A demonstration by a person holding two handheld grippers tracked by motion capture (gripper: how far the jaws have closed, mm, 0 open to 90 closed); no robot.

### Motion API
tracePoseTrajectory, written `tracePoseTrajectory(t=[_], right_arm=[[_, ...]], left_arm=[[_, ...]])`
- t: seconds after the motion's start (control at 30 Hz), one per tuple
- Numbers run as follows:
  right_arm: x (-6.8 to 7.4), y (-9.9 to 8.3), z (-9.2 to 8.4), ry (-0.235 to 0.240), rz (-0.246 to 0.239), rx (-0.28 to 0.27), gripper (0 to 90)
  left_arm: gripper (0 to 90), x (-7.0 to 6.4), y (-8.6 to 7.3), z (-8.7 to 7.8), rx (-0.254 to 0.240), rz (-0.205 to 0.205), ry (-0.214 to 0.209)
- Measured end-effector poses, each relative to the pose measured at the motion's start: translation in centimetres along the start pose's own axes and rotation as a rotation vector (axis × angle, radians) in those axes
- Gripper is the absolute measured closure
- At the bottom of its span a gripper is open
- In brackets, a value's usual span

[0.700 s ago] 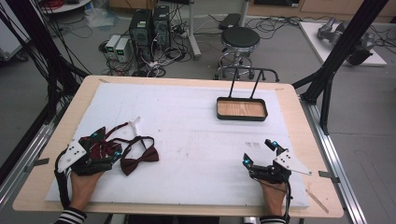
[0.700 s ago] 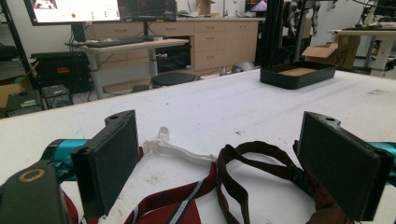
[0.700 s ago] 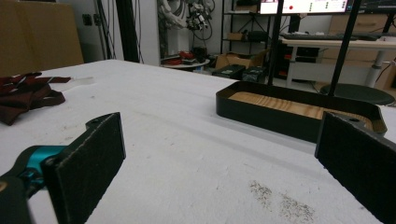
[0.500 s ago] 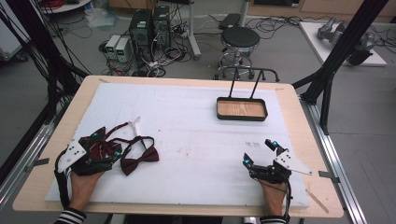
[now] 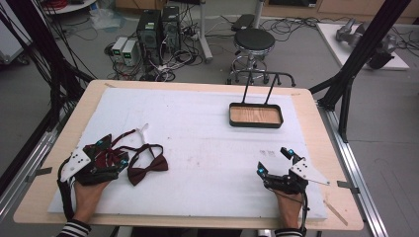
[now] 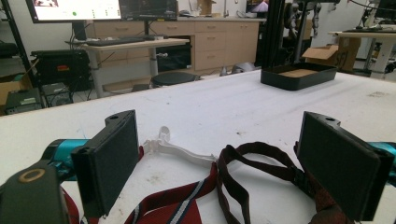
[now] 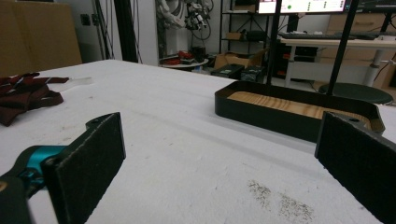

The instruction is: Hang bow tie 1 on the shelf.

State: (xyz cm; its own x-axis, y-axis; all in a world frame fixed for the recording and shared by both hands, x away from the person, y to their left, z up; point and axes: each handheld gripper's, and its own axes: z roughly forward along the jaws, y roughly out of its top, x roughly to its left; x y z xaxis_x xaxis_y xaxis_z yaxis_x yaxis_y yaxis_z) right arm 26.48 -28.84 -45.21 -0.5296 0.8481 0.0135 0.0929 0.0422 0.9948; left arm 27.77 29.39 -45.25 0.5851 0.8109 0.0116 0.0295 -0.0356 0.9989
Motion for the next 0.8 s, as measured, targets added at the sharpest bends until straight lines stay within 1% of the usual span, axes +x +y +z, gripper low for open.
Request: tracePoseTrajectory(t=[0.07,0.17,0.23,0.3,0.37,0.4,0.47,0.53,0.63,0.7,0.8], right_arm=[[0.0,0.0,0.0,-0.001,0.004,0.002,0.9],[0.0,0.0,0.0,-0.001,0.004,0.003,0.8],[0.0,0.0,0.0,-0.001,0.004,0.003,0.8],[0.1,0.0,0.0,-0.003,-0.005,0.005,0.9],[0.1,0.0,0.0,0.0,-0.005,0.005,0.9],[0.0,0.0,0.0,-0.002,-0.003,0.002,0.8],[0.0,0.0,0.0,0.0,0.001,0.001,0.8],[0.0,0.0,0.0,0.0,0.001,0.001,0.8],[0.1,0.0,0.0,-0.001,-0.004,0.004,0.8],[0.1,0.0,0.0,-0.003,-0.007,0.004,0.8],[0.1,0.0,0.0,0.0,0.001,0.003,0.8]], left_arm=[[13.3,0.0,0.0,0.0,-0.001,-0.002,0.0],[13.3,0.2,0.3,-0.1,0.014,-0.014,0.0],[13.3,0.3,0.5,-0.2,0.01,-0.02,-0.002],[13.3,0.7,1.1,-0.4,0.02,-0.016,-0.001],[13.3,1.0,1.5,-0.6,0.033,-0.003,0.003],[13.3,1.5,2.0,-0.7,0.04,-0.005,0.003],[13.3,1.7,2.3,-0.8,0.045,-0.007,0.003],[13.3,2.0,2.8,-1.0,0.064,0.001,0.001],[13.3,2.4,3.6,-1.1,0.11,0.035,-0.003],[13.3,2.8,4.3,-1.2,0.154,0.059,-0.015],[13.3,3.3,5.0,-1.1,0.206,0.074,-0.029]])
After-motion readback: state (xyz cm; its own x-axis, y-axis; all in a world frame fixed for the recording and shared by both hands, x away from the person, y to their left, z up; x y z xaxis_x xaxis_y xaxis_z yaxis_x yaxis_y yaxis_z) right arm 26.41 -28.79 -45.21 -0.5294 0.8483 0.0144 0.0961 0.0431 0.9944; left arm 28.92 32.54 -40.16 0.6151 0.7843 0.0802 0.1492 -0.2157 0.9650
